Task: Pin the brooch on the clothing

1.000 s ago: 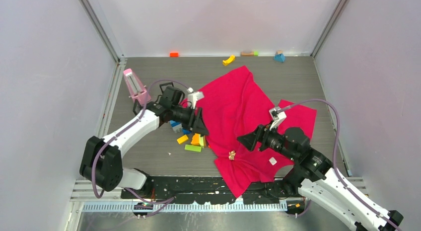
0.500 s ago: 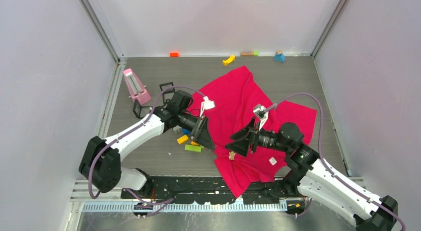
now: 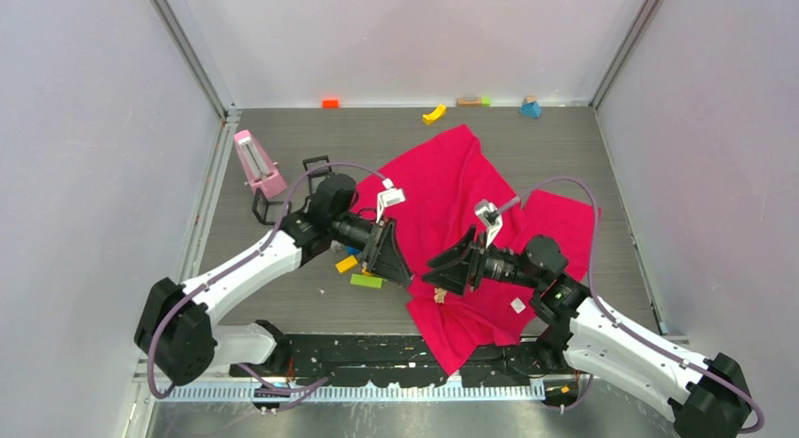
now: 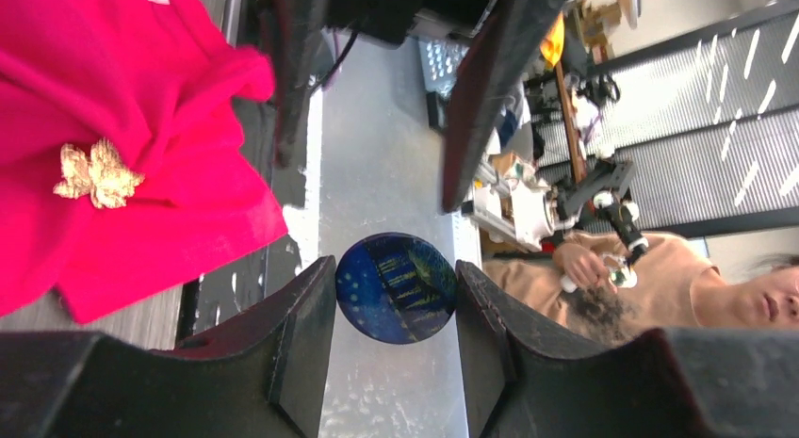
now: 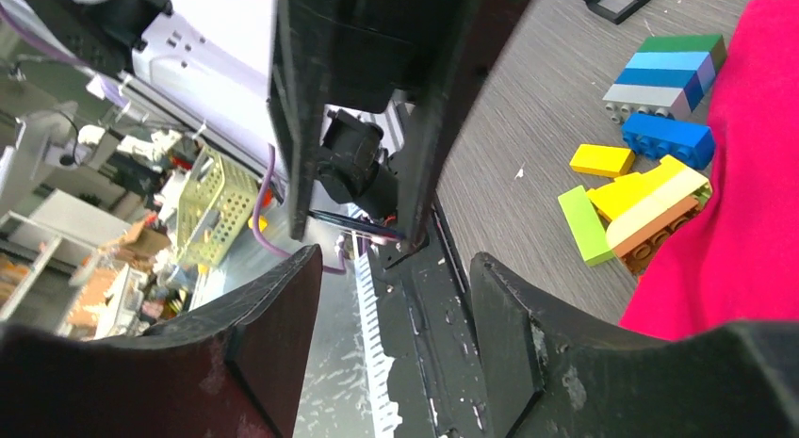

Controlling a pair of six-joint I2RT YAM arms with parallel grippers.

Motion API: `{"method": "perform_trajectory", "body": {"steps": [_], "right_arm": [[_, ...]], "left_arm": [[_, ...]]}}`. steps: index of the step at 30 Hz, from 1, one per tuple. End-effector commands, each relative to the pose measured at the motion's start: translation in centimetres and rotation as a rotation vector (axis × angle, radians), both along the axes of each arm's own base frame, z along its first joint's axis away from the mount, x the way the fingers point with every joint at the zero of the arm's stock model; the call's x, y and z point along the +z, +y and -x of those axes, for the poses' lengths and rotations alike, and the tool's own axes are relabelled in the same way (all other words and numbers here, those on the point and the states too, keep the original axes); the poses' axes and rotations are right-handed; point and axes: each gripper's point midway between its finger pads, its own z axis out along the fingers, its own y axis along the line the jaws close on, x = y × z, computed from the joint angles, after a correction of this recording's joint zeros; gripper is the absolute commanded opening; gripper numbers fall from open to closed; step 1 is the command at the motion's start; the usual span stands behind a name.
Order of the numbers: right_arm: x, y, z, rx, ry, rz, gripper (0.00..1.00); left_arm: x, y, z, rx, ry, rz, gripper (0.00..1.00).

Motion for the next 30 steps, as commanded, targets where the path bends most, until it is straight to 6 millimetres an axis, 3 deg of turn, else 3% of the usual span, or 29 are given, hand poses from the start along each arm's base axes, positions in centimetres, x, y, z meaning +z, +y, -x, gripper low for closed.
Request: {"method": "perform_trajectory", "body": {"steps": [1,9,30], "right_arm": [[3.2,-0.1,-0.7,-0.073,-0.034,-0.181,0.65],[4.3,0.6,0.2,0.006,-0.132,-0.162,0.68],[5.9,1.0,1.0,0.076,-0.240,-0.157,0.43]], "left_arm": [[4.5,-1.1,-0.8,0.052,-0.093,0.180,0.32],[4.5,-0.9,0.5,-0.054,-0.028,0.178,0.30],[4.5,-1.2,1.5,-0.110,0.019,0.163,0.28]]}}
